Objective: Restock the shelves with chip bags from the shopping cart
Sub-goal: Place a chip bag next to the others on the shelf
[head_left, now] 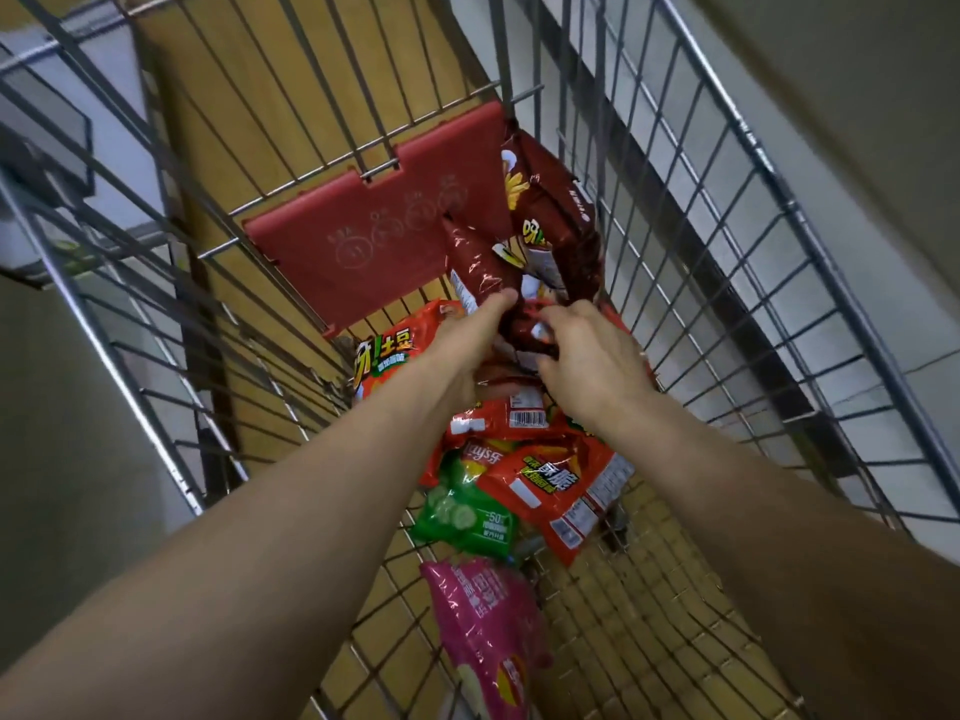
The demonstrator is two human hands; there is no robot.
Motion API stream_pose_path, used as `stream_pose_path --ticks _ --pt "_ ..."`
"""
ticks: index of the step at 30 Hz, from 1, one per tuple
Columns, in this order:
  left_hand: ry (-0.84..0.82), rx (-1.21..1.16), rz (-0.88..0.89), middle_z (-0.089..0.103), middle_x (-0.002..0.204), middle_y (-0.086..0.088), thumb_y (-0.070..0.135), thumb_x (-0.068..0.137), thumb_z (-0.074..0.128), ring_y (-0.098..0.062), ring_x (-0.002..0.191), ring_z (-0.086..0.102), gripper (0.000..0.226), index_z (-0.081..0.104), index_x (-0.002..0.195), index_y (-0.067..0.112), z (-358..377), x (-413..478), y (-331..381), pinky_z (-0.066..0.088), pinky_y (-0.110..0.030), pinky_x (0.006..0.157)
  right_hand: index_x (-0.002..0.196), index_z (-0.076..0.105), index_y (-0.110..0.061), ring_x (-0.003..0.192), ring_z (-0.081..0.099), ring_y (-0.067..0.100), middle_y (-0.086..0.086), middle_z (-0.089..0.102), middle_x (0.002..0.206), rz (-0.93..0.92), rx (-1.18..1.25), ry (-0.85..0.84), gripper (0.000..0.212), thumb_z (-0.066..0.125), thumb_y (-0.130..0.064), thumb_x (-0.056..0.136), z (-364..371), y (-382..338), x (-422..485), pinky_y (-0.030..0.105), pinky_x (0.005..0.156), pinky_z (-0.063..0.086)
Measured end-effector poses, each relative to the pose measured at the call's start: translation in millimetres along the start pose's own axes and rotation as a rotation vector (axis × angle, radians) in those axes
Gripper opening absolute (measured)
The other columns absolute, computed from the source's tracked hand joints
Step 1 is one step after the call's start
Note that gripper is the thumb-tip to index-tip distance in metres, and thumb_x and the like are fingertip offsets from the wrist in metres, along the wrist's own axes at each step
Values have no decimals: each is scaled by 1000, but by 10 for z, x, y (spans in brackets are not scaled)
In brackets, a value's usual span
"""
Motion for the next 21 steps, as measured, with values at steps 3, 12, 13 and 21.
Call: stream_pose_path --ticks 3,12,13,21 --pt "98 -39 15 69 105 -8 57 67 79 -25 84 69 74 55 122 13 -67 66 -72 59 -41 72 126 60 -12 116 51 30 8 47 133 -159 -35 2 32 54 -13 94 160 -177 -162 38 95 45" --pt "202 -57 75 70 106 -7 47 63 85 -26 86 71 71 53 117 15 -240 153 -302 57 -32 65 126 62 -14 121 43 21 6 52 125 -66 315 76 30 48 -17 98 363 19 -321 35 102 38" --pt "149 -72 47 72 103 -7 48 63 85 -24 82 72 69 56 118 16 -233 127 -343 57 -32 64 131 57 -15 123 42 22 7 49 129 -3 319 87 33 47 -21 100 320 94 -301 35 101 38" --pt "-71 -83 3 75 96 -11 54 73 72 -26 80 73 56 68 110 12 -141 -282 -420 58 -33 71 135 49 -16 110 55 33 13 59 127 250 279 -74 58 26 -57 100 -5 273 -395 39 85 41"
Point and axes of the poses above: each hand's wrist, its own x-axis towards the middle knuckle, its own z-axis out of the palm, y = z × x, the point moved 6 cm from there along x, towards the middle knuckle
